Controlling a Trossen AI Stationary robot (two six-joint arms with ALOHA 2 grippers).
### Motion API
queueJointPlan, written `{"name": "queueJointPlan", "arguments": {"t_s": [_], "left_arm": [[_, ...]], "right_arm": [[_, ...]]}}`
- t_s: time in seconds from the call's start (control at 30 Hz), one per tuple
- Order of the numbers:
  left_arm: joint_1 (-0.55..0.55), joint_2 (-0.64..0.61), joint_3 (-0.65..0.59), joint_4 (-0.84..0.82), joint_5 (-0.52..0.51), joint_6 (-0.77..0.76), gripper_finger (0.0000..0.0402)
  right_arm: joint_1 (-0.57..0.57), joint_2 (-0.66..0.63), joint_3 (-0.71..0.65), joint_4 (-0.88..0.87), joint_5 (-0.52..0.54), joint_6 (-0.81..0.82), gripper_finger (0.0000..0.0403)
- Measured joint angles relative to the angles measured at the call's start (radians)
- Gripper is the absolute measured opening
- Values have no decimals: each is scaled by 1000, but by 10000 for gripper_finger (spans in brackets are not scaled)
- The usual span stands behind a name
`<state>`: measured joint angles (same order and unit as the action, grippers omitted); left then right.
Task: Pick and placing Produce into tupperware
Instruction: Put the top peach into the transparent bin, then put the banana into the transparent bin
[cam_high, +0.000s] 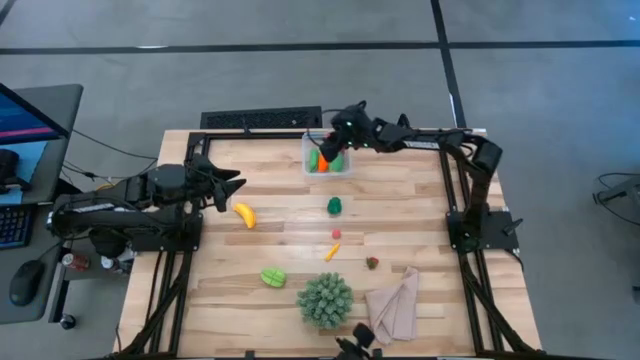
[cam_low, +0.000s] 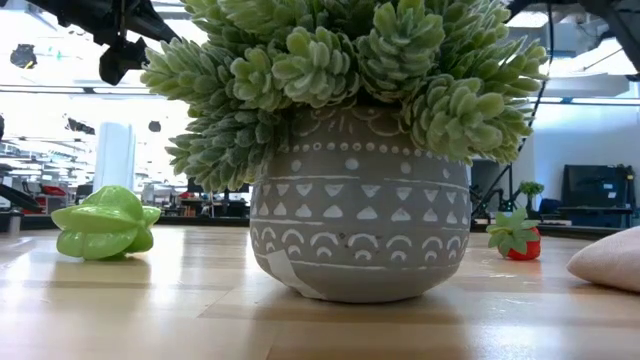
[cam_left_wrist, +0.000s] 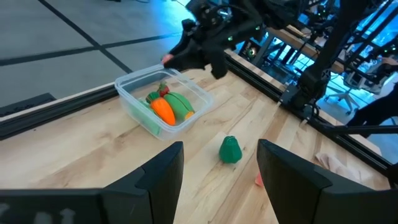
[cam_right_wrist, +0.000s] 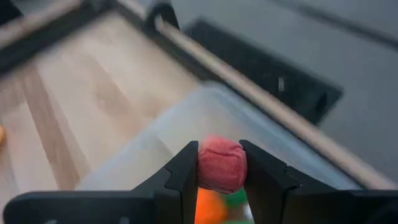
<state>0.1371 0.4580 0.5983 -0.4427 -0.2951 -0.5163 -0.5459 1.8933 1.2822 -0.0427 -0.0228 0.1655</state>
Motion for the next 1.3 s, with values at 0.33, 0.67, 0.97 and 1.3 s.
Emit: {"name": "queueJointPlan", "arguments": {"t_s": [0.33,0.67,0.97,1.3], "left_arm": [[0,0,0,0,-6,0,195],[0,0,0,0,-31,12,195],[0,0,0,0,-31,18,195],[0,0,0,0,-31,23,195]], "right_arm": [[0,79,140,-211,1,45,103],[-7,68,140,-257,25,72,103],[-4,68,140,-264,27,73,104],[-4,68,140,-265,23,86,183]]}}
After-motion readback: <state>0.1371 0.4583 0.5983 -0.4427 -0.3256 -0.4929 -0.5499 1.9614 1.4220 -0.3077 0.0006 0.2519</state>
